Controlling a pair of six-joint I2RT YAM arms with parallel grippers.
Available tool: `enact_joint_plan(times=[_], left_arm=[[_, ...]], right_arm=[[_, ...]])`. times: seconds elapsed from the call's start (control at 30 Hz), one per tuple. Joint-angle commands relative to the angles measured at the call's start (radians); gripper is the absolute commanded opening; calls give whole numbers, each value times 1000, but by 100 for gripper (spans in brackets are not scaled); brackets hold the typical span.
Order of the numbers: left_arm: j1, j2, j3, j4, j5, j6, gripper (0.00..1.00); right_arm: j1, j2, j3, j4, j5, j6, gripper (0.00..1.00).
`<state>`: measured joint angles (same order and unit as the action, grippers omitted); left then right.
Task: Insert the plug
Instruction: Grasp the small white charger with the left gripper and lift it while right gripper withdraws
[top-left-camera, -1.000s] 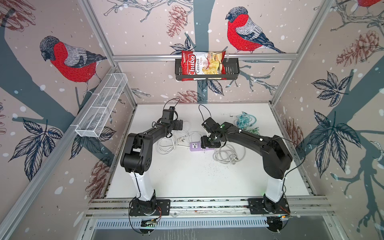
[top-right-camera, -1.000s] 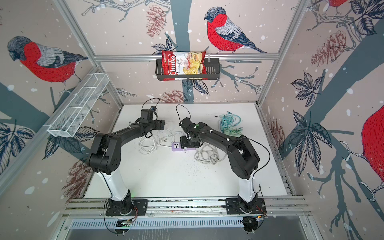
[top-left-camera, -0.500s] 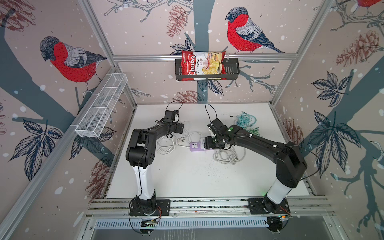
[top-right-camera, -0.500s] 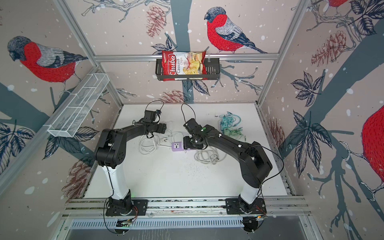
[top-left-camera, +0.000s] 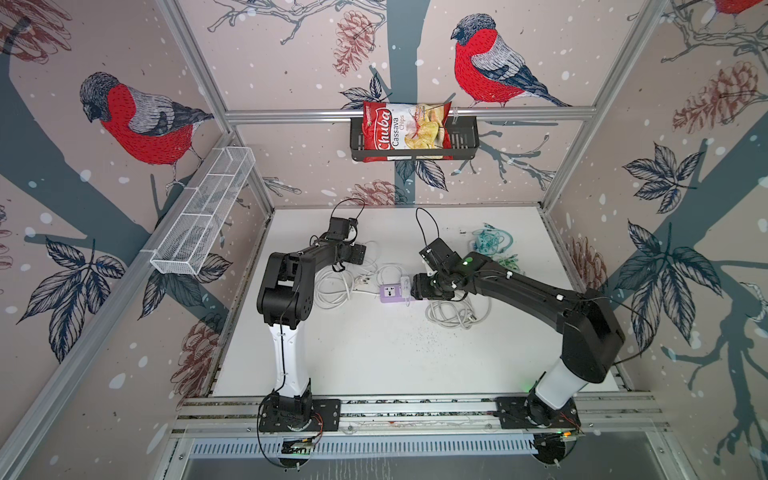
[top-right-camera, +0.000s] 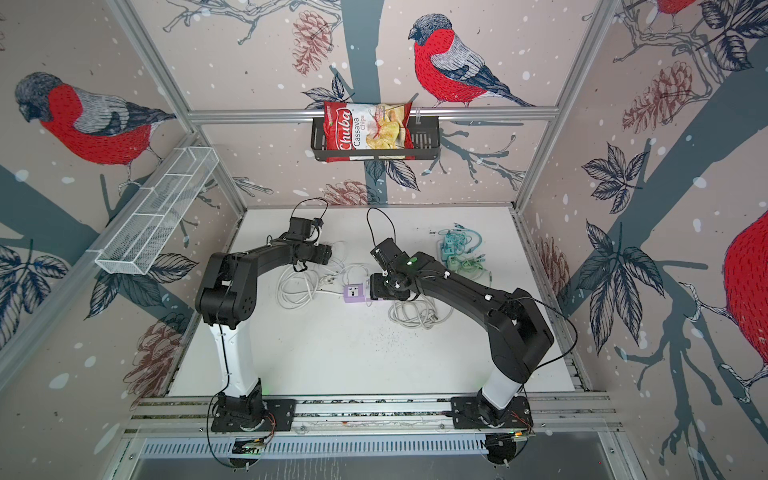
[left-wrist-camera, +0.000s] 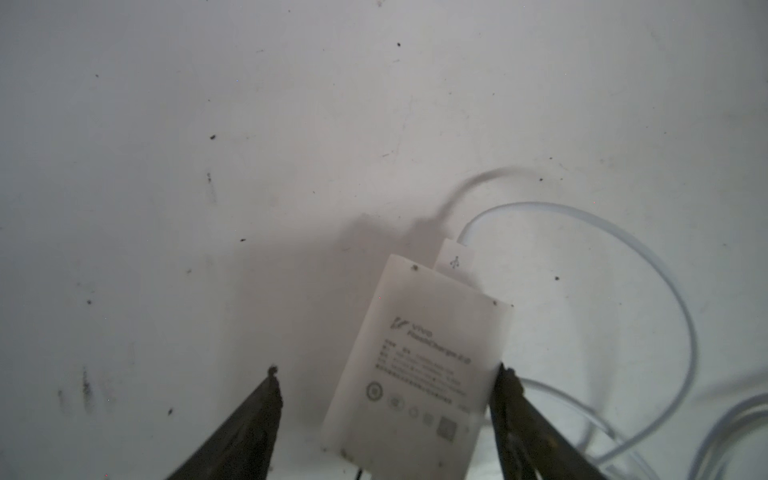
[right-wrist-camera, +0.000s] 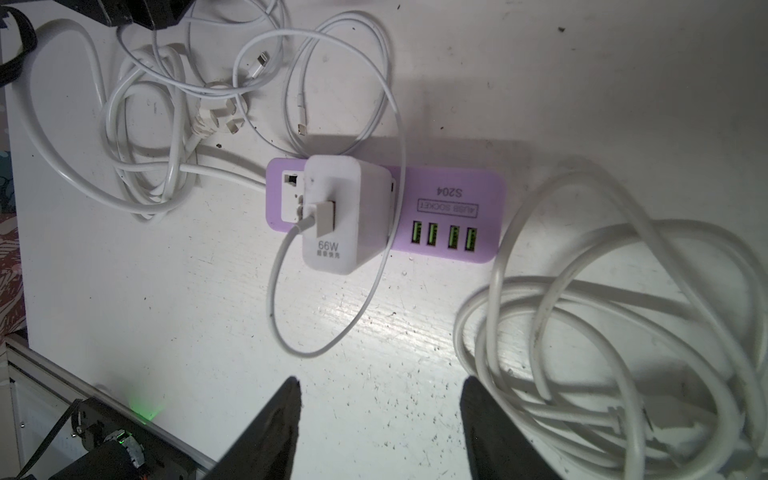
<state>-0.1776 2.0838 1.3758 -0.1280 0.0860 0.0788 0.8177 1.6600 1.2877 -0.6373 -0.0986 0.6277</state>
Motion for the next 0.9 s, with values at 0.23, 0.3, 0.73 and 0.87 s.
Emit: enact_joint_plan(times=[0.23, 0.3, 0.73, 0.87], left_arm=[[4, 71, 90, -104, 41, 16, 63], [3, 77, 95, -107, 36, 12, 58], [3, 34, 79, -95, 87, 20, 31], [3, -71, 12, 14, 112, 6, 31]], right_arm=[[0, -48, -26, 18, 20, 10, 62], [-1, -59, -35, 22, 23, 14, 62], [-53, -145, -85, -7, 57, 14, 62], [-70, -185, -94, -31, 84, 16, 62]])
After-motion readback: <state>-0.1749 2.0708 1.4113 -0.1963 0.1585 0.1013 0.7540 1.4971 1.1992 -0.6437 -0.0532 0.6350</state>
